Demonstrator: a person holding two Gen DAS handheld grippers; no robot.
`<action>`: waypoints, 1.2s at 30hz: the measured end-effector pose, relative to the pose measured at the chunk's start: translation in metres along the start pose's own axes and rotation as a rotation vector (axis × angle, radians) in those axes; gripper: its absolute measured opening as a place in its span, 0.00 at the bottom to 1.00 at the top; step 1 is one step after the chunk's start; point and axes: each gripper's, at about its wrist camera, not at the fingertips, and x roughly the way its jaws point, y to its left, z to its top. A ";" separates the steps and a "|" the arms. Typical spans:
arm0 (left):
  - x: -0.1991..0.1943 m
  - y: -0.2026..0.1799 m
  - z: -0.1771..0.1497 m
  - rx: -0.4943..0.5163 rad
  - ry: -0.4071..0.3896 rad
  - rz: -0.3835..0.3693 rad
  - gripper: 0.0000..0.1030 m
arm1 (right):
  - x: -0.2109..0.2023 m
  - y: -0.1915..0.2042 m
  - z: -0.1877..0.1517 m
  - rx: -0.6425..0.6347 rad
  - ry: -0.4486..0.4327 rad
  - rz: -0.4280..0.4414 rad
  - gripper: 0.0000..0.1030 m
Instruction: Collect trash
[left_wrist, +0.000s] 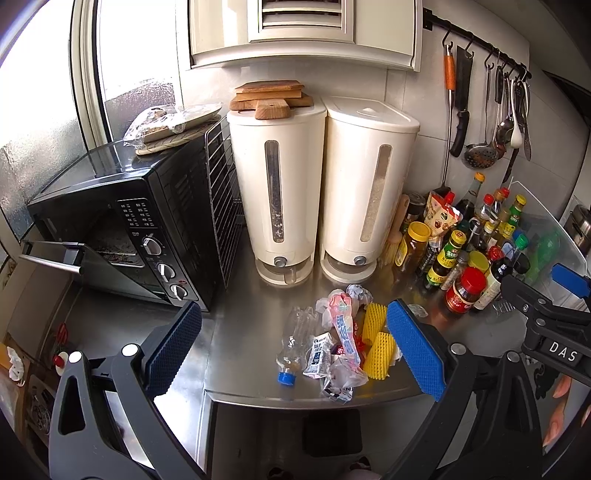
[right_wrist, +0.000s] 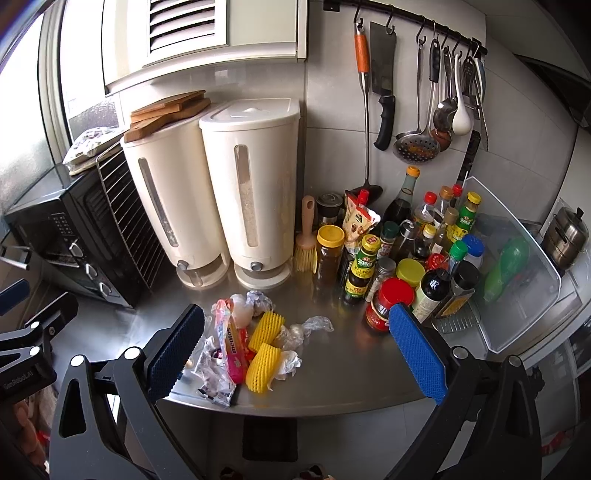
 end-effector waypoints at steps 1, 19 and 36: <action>0.000 0.000 0.000 0.000 -0.001 0.000 0.92 | 0.000 0.000 0.000 0.000 -0.001 0.000 0.97; -0.001 0.000 0.004 0.005 -0.001 0.003 0.92 | 0.002 -0.001 0.001 0.000 0.006 -0.003 0.97; -0.001 -0.005 0.005 0.018 -0.002 0.008 0.92 | 0.005 -0.003 0.001 0.000 0.014 -0.006 0.97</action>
